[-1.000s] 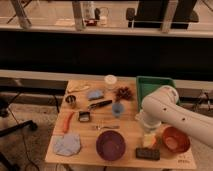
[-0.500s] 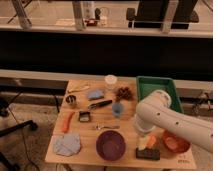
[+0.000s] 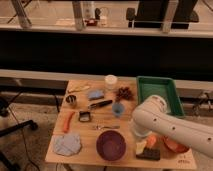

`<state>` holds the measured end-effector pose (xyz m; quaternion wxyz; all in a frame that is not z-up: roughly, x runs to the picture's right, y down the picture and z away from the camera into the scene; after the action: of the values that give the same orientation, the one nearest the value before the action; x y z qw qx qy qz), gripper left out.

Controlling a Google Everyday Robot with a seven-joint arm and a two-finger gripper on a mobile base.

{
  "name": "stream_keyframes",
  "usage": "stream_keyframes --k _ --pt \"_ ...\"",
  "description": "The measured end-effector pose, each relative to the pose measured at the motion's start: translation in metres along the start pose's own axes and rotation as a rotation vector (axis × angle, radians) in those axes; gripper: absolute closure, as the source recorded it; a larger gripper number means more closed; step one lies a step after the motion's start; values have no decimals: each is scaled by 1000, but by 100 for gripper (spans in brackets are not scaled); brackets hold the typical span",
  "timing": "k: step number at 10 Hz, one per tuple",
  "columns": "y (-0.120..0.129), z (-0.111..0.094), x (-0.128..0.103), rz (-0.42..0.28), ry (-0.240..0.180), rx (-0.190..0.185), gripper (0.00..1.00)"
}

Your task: Place fork in metal cup

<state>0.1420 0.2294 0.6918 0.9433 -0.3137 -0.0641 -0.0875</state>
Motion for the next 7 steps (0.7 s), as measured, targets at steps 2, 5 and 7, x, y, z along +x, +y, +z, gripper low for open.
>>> stream_keyframes --k 2,5,7 --pt "-8 -8 -5 -12 -4 9 20" --pt "-24 -16 -26 -46 -18 24 20" --pt "-32 -16 -41 -72 -22 26 20"
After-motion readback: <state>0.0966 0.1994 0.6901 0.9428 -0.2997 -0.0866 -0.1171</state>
